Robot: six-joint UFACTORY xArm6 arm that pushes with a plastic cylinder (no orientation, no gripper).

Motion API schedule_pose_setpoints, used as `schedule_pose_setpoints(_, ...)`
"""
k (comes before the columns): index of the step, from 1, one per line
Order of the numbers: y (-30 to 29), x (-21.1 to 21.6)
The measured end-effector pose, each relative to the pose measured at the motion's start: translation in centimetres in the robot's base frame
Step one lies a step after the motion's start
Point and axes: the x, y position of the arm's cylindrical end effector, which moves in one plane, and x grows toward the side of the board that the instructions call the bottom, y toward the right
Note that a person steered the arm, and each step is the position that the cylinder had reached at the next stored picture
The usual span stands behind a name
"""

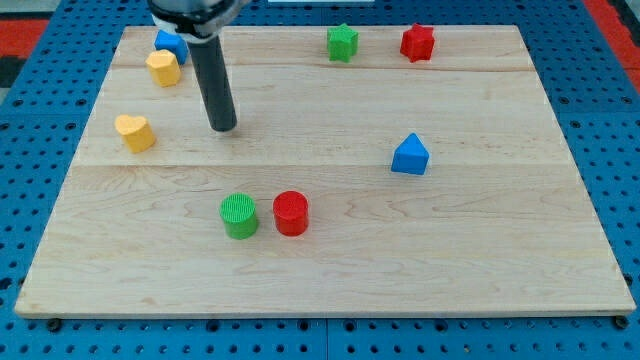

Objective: Move the red circle close to the green star

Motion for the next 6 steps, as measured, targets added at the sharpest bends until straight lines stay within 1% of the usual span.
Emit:
schedule_pose_setpoints(1, 4.3, 3.0)
schedule_pose_setpoints(2, 10.4, 9.1)
schedule_pose_setpoints(3, 16.4, 10.4)
schedule_pose_setpoints(4, 15.5, 15.2)
schedule_pose_setpoints(5, 13.6, 17.5)
schedule_pose_setpoints(6, 10.1, 12.4)
